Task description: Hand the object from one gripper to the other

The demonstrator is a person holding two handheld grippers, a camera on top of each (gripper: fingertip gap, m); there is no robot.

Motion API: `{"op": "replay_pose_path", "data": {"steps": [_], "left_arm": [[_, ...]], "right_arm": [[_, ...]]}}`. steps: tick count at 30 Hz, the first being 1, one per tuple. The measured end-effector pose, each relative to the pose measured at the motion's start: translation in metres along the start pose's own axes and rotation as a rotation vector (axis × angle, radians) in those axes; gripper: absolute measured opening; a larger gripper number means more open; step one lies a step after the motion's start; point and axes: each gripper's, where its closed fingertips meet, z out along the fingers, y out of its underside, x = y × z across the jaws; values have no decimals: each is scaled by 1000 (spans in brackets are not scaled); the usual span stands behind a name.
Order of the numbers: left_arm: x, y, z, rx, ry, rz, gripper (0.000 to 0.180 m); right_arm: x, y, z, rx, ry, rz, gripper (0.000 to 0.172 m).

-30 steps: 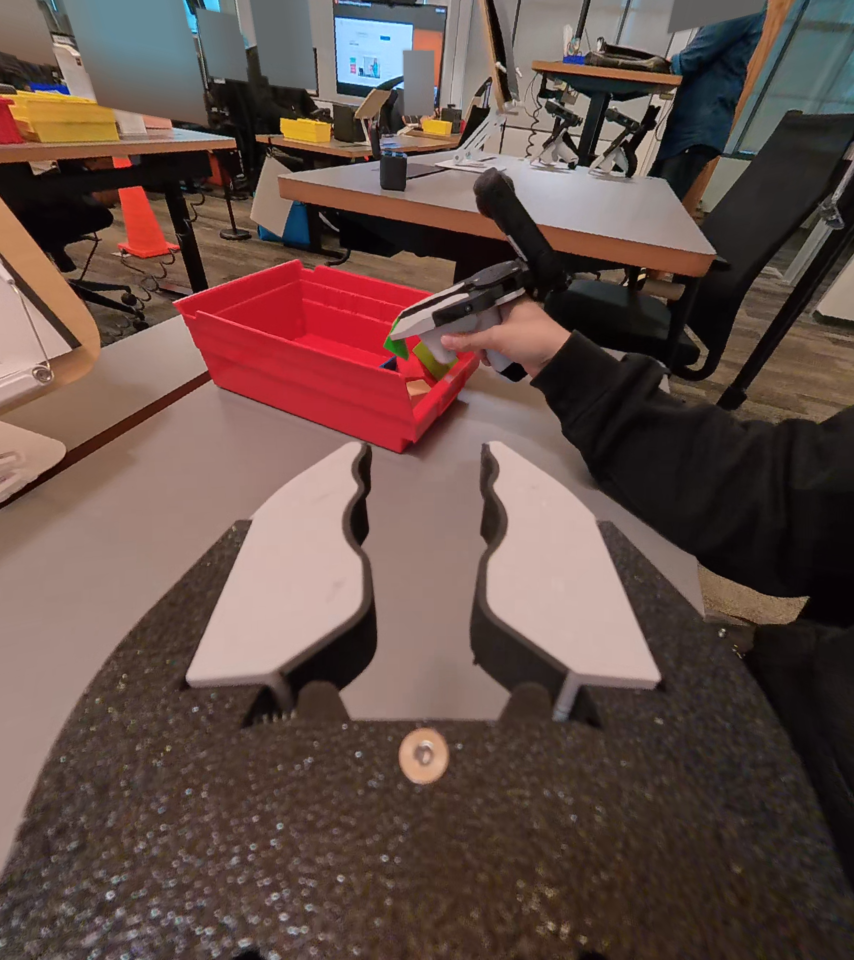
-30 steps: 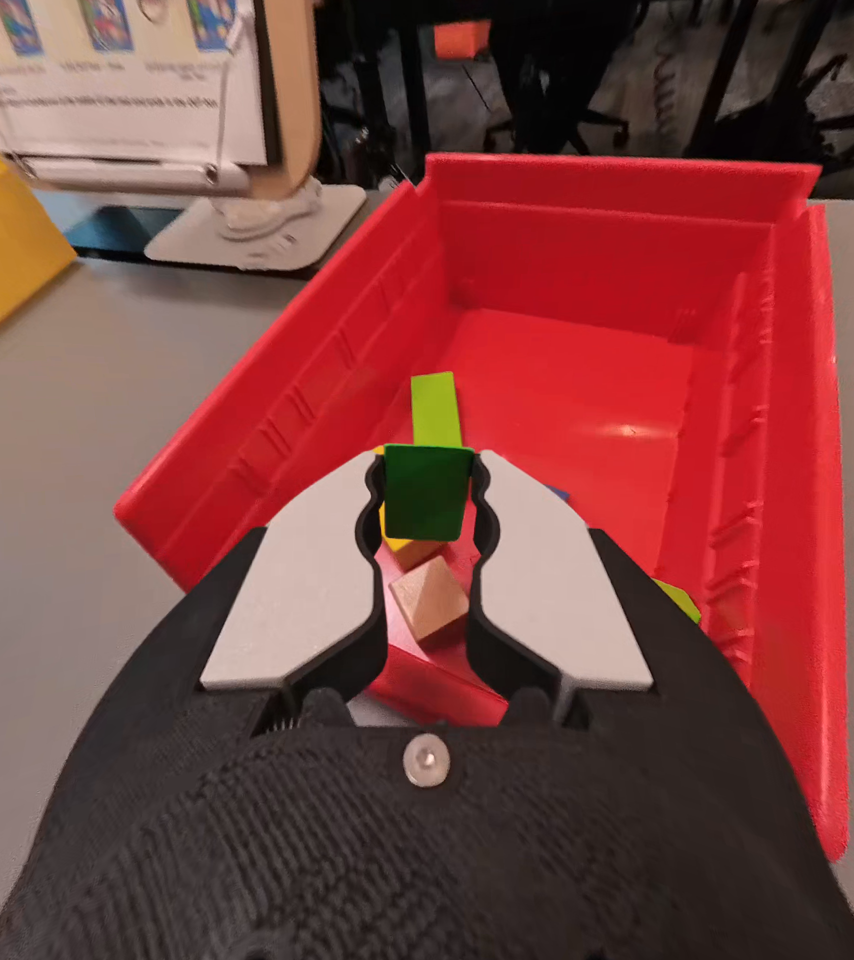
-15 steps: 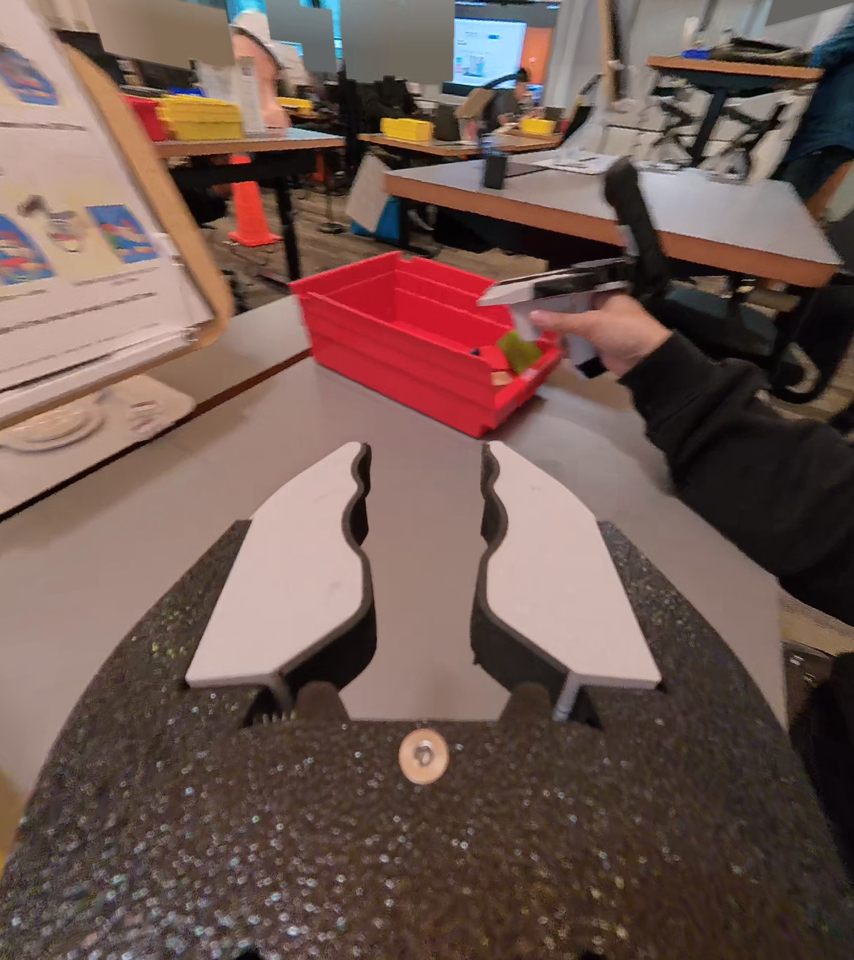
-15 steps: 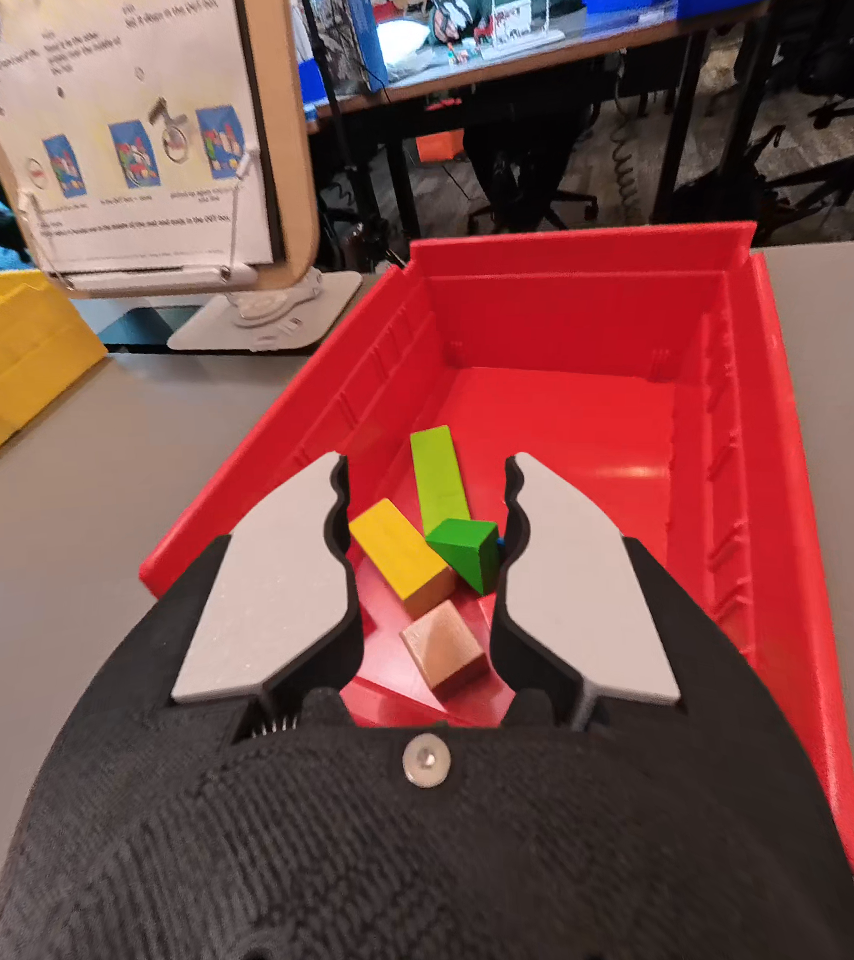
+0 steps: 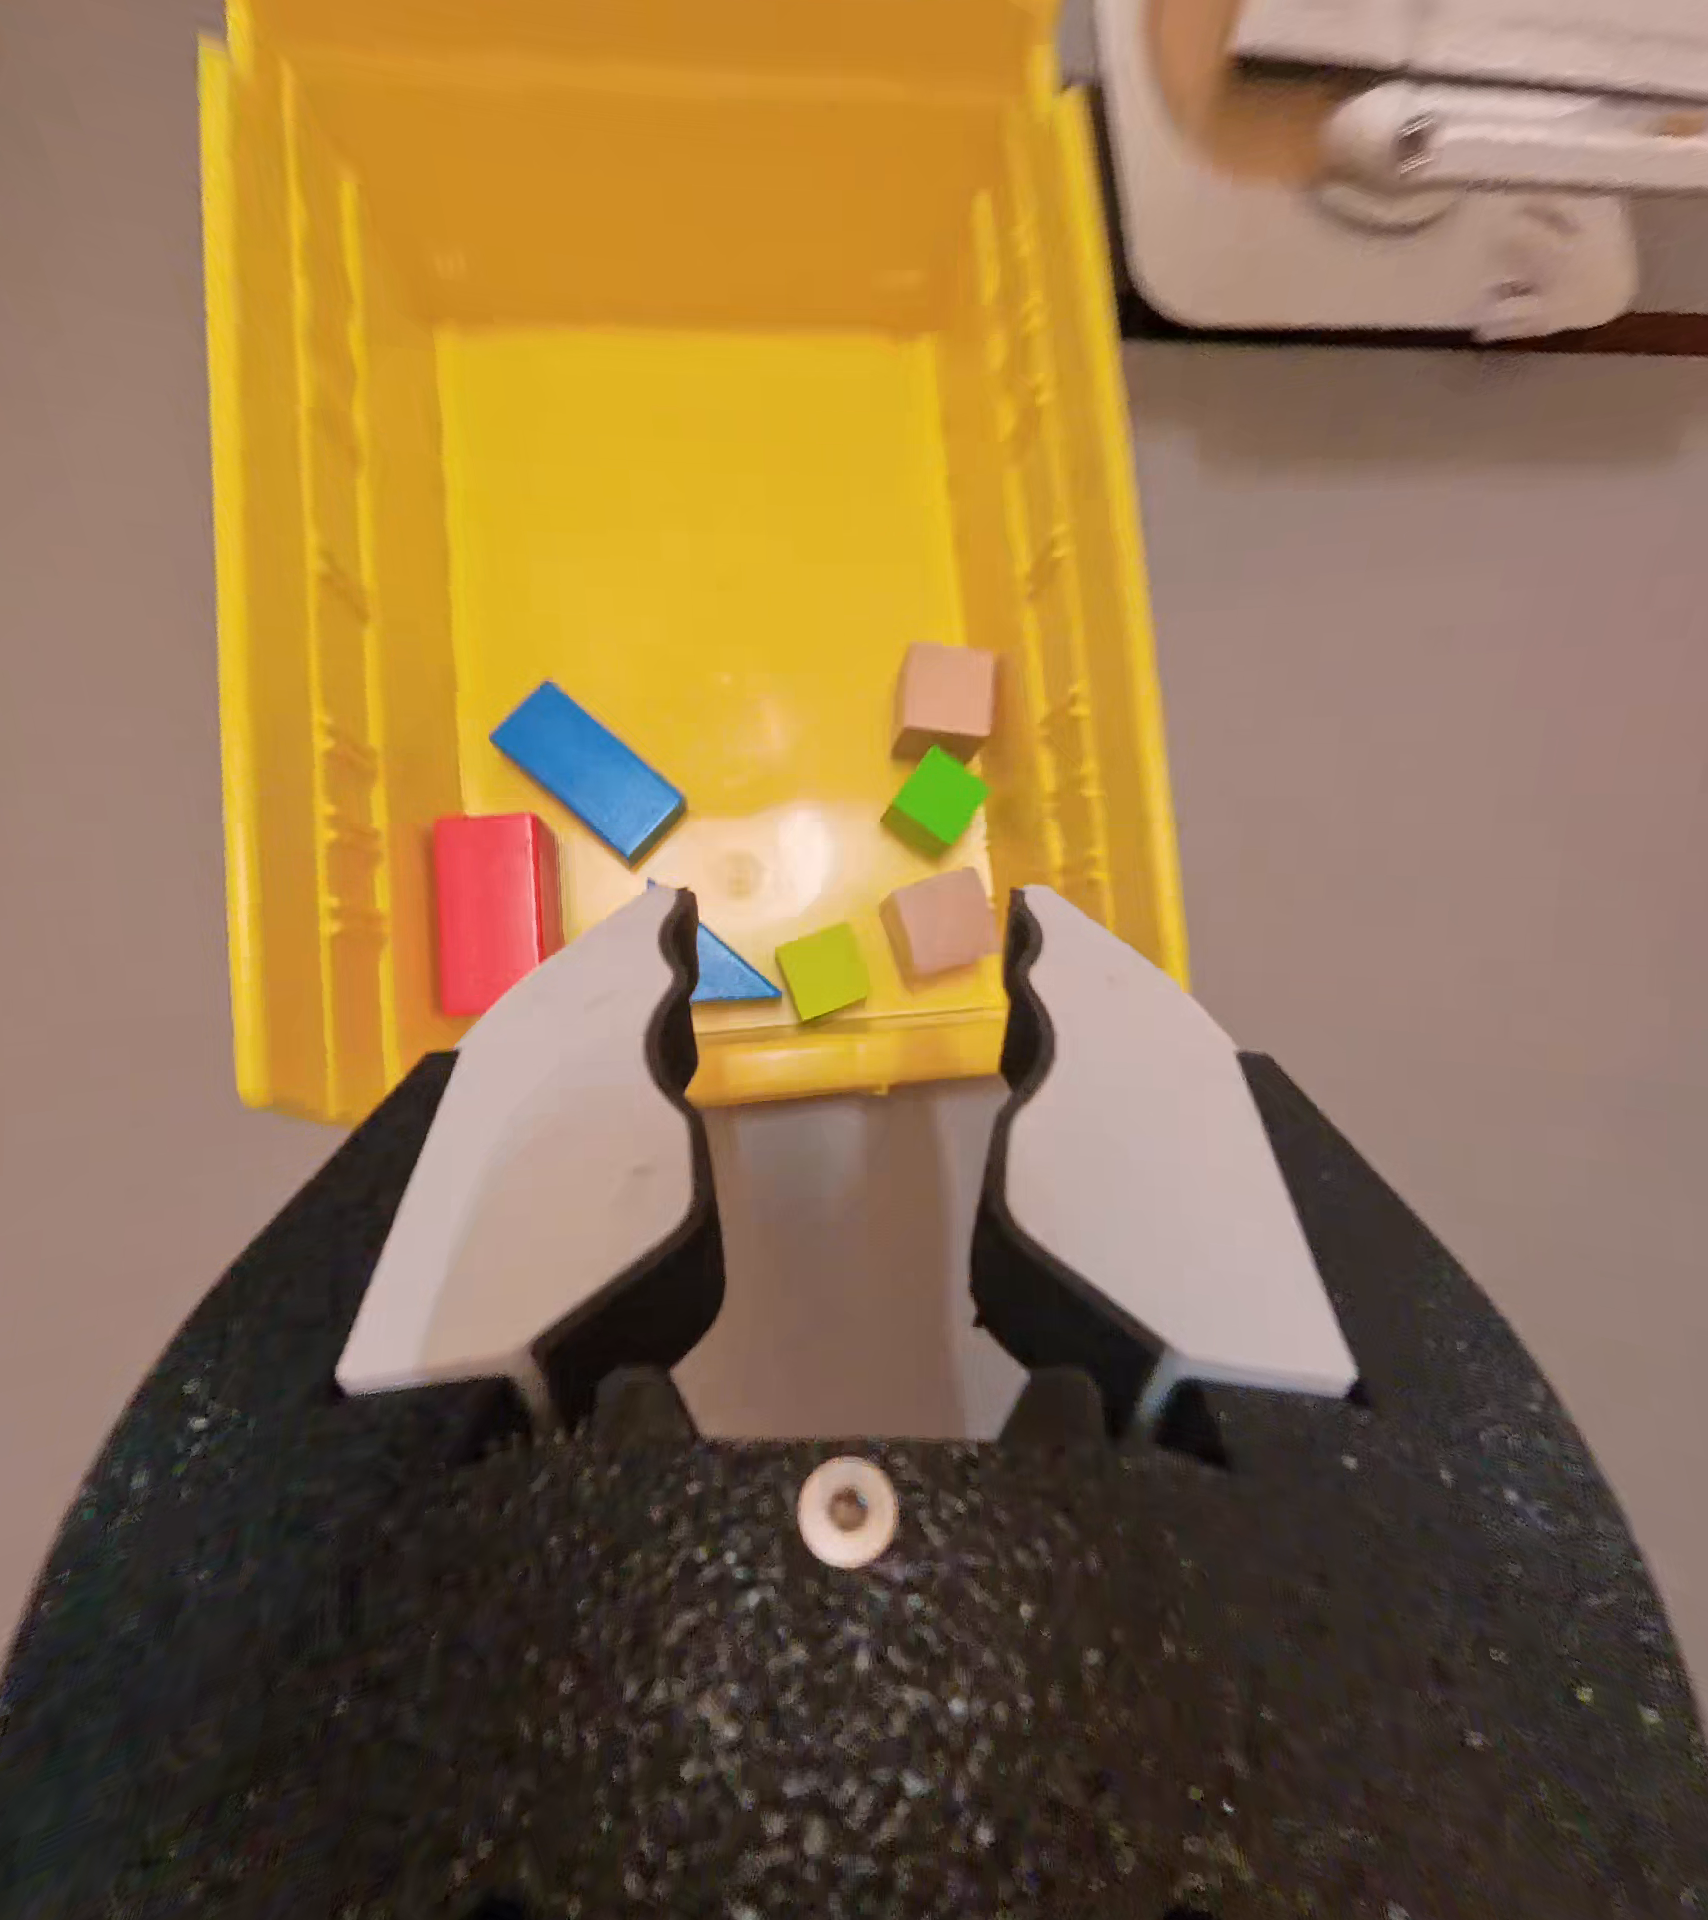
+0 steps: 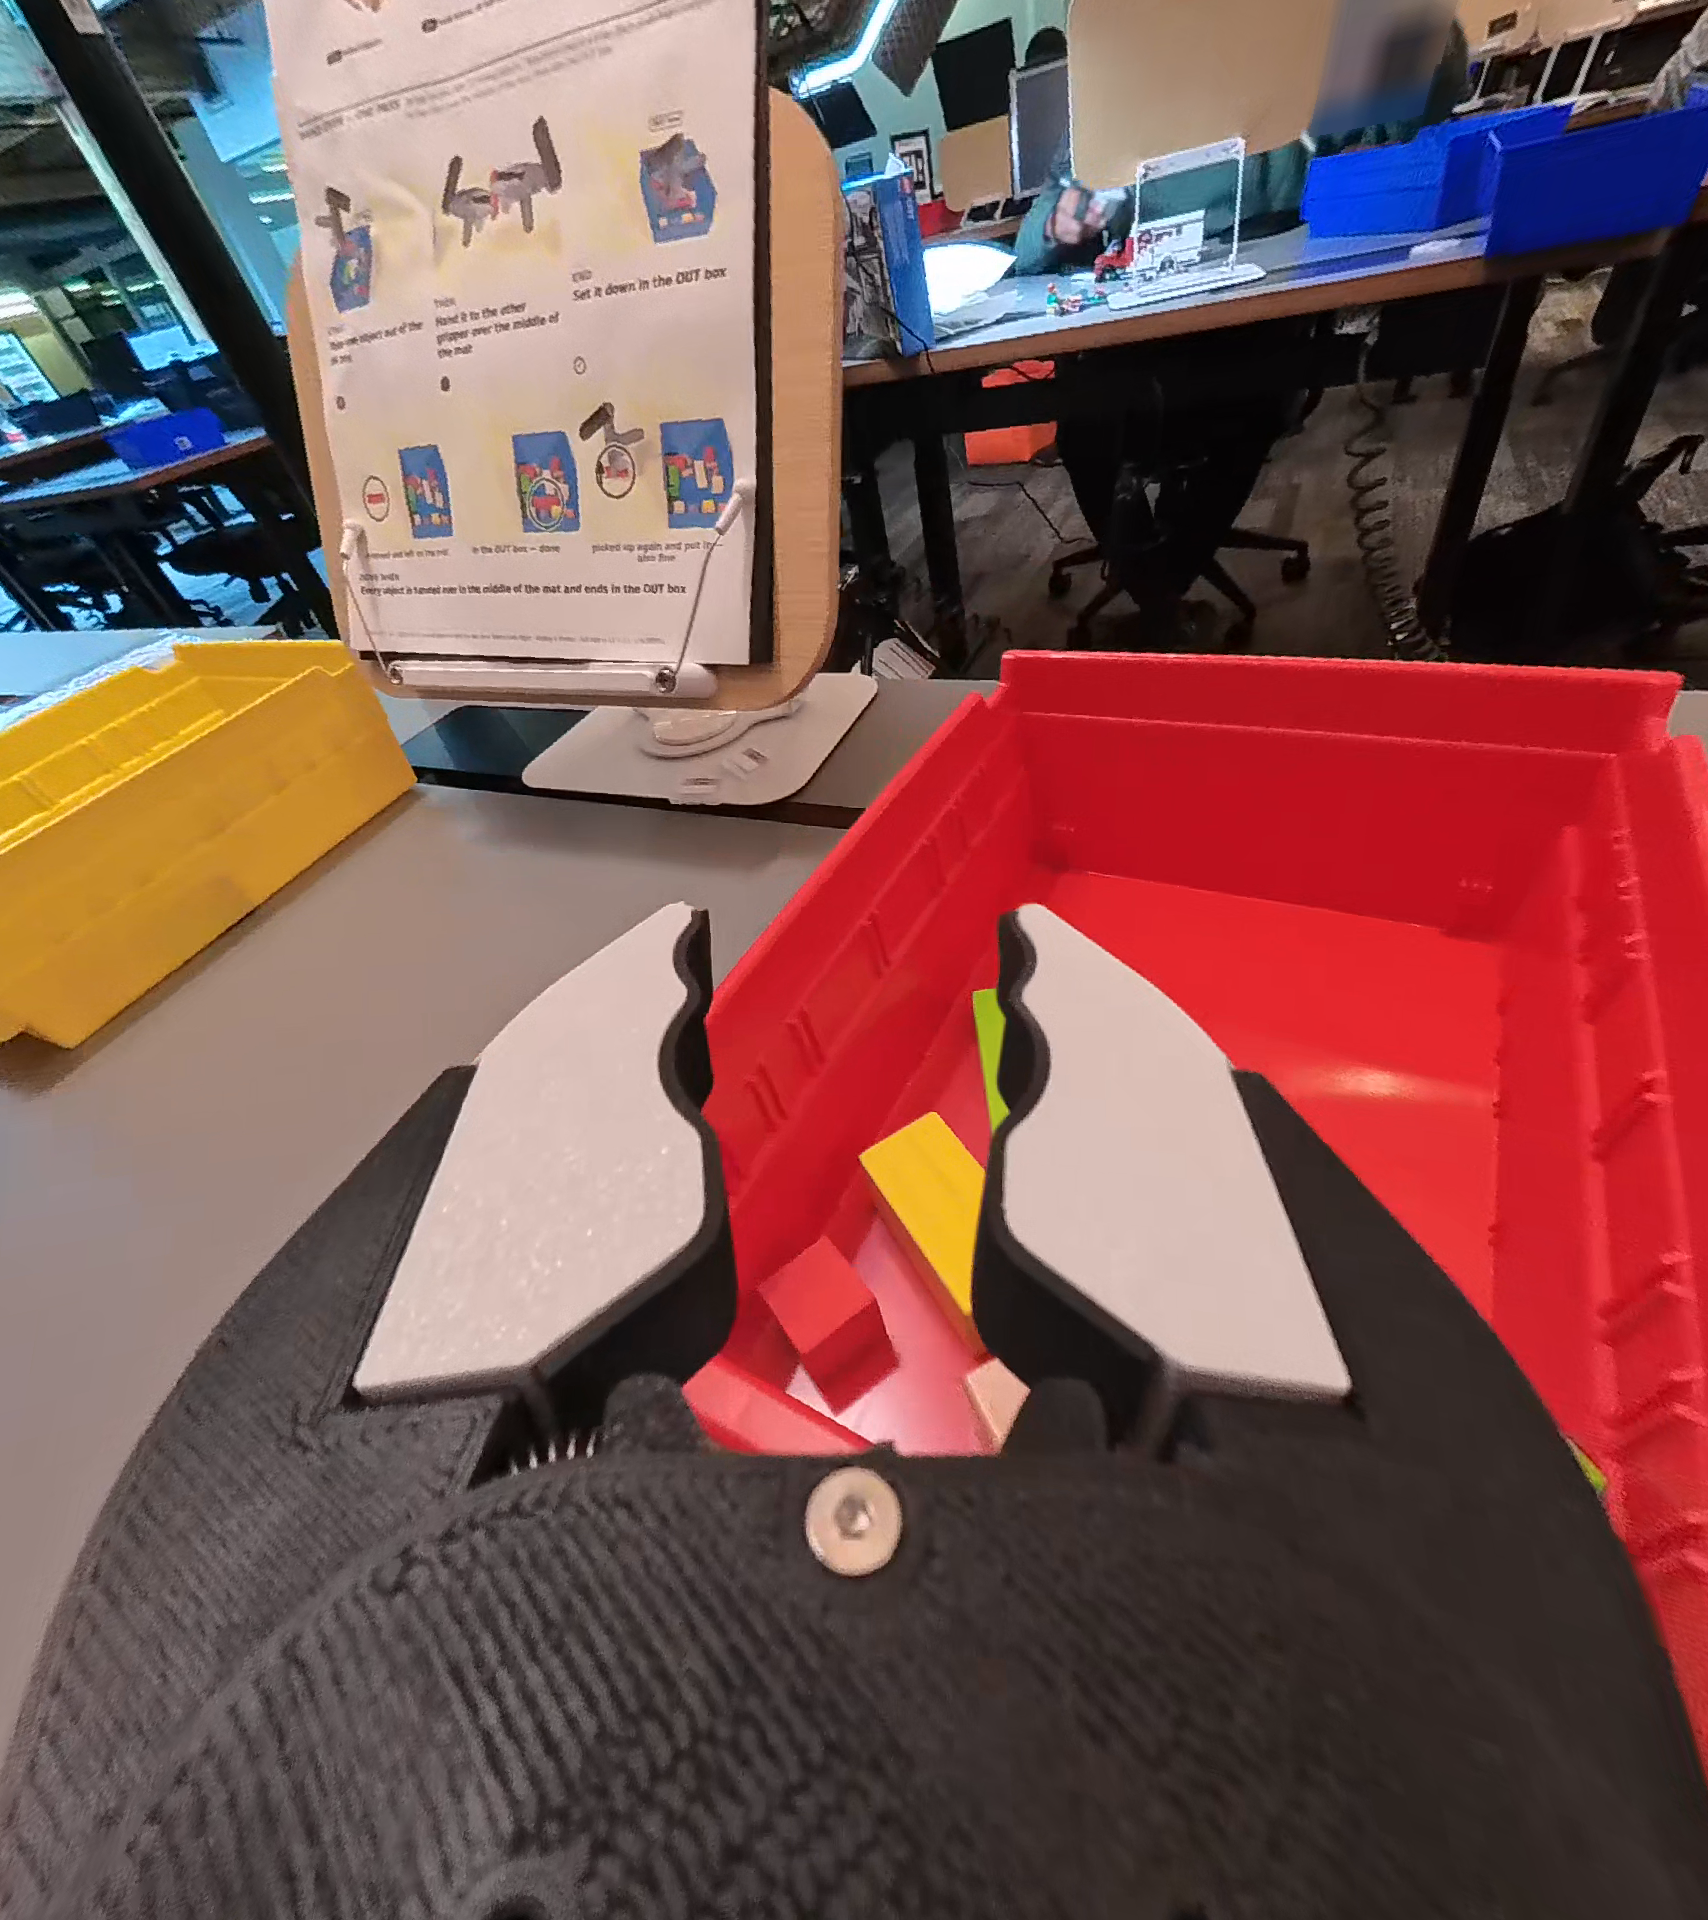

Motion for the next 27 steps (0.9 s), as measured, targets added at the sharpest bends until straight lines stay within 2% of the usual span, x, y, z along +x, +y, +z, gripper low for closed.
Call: {"op": "replay_pose_path", "data": {"steps": [1,6,10,16,20,22,24,27], "left_arm": [[-7,3,12,-50,-4,-41,56],[-27,22,68,-296,5,-269,57],[-46,33,99,-392,-81,-424,64],[-59,36,127,-388,-172,-618,66],[-65,39,139,-401,-235,-644,59],[-71,40,142,-398,-284,-637,46],[-77,41,142,-397,-343,-593,36],[-80,42,143,-393,-369,-512,33]], "right_arm": [[-2,0,1,-1,-5,-1,53],[-8,2,4,-12,-25,-11,53],[-10,2,4,-11,-36,-9,53],[-12,4,6,-5,-72,24,52],[-11,5,7,-7,-82,29,52],[-10,5,7,-2,-86,40,52],[-9,4,6,3,-89,49,52],[-7,3,5,10,-87,56,52]]}}
